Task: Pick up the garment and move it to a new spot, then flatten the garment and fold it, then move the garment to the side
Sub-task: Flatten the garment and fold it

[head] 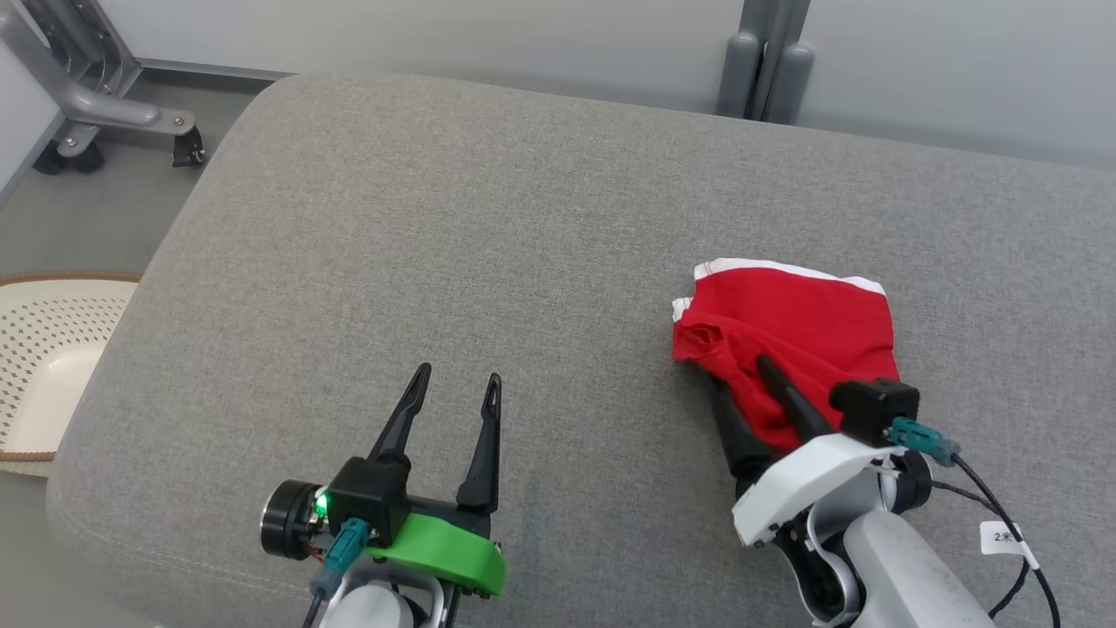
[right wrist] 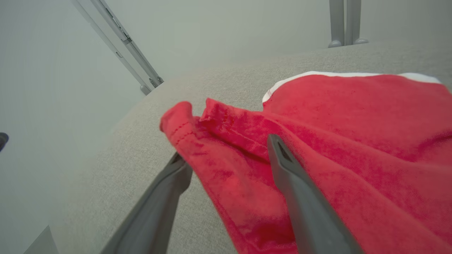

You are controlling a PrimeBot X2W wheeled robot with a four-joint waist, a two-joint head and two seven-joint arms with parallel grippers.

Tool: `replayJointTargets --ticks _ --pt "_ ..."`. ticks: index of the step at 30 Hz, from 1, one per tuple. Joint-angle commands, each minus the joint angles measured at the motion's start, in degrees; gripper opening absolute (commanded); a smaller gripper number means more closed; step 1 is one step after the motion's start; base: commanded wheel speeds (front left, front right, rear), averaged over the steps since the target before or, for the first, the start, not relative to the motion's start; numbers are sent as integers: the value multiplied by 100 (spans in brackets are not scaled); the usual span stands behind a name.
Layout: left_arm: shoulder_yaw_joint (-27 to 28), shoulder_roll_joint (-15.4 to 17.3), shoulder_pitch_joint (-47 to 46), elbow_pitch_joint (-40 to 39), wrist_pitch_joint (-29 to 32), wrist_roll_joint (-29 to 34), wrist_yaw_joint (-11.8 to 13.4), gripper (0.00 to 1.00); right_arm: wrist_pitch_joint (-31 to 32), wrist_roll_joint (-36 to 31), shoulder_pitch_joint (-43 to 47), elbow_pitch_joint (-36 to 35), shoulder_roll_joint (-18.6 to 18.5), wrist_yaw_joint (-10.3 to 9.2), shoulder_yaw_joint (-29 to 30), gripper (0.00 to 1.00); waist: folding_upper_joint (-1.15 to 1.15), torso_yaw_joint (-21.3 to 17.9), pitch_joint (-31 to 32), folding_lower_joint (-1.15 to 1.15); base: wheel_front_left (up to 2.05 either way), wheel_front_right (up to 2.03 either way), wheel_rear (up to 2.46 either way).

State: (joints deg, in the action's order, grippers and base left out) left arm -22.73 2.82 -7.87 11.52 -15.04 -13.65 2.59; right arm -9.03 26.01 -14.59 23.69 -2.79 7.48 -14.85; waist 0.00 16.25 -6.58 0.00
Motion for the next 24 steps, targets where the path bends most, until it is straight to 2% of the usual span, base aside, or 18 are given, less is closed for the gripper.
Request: replayJointTargets --ticks 1,9,15,20,24 --pt "20 17 78 13 -17 -8 -5 100 112 13 86 61 -26 -1 -95 100 0 1 5 0 0 0 0" --pt "69 17 92 3 -17 -1 1 100 530 196 220 82 -61 -1 -734 100 0 -41 10 0 0 0 0" --pt "107 16 90 -2 -17 13 17 100 798 442 289 -159 -142 -1 -1281 100 0 -136 17 0 0 0 0" --pt "160 16 66 -35 -17 38 14 100 506 604 218 -583 -257 -1 -1287 100 0 -265 54 0 0 0 0" --pt "238 16 34 -178 -17 67 7 100 144 273 119 -873 -421 -1 -1029 100 0 -400 78 0 0 0 0"
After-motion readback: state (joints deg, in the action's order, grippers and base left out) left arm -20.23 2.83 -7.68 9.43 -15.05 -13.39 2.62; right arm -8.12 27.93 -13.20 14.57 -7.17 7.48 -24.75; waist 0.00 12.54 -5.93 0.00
